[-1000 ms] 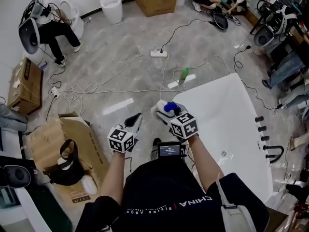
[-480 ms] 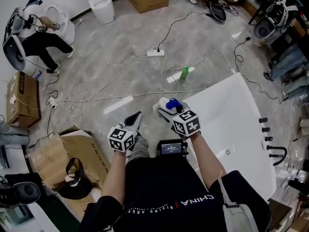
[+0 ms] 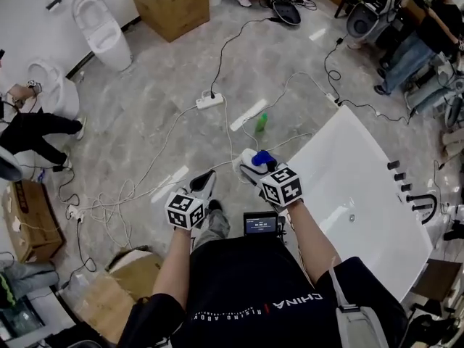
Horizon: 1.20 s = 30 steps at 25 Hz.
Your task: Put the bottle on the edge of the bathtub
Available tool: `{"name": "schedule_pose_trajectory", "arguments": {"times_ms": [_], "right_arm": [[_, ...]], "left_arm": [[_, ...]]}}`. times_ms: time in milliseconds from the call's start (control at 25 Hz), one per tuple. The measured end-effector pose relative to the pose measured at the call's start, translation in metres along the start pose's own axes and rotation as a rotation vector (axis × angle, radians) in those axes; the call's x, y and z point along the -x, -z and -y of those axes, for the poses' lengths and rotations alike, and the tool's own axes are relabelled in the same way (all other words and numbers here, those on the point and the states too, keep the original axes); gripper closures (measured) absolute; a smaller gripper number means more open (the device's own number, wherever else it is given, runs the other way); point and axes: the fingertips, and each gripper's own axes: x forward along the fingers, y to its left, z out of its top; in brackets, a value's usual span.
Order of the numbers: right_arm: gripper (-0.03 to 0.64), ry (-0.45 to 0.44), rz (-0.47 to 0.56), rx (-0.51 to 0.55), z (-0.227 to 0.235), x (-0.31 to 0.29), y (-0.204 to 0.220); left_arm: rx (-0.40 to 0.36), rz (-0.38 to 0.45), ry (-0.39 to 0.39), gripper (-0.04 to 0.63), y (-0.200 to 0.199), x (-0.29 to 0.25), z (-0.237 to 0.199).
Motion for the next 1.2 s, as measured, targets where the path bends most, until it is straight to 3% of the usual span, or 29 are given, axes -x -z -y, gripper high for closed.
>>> {"name": "schedule_pose_trajectory", "arguments": {"times_ms": [400,840,1200], "right_arm": [[0.341,0.205,0.061,-0.111,0.035,-0.029,-0.048],[0.341,0.394,0.082,-0.243,0.099,-0.005,-0.036],[0.341,0.497,0.134,-0.354,0.2,0.0,-0.042]], "left_arm": [[-0.083,-0.072,0.229,0.586,-0.047,-0.051,-0.052],[-0.125,-0.146,0.424,0.586,-0.056,-0.126,-0.034],[-0.191,-0.201,0.54,0.586,-0.09,-0.231,-0.015]]}}
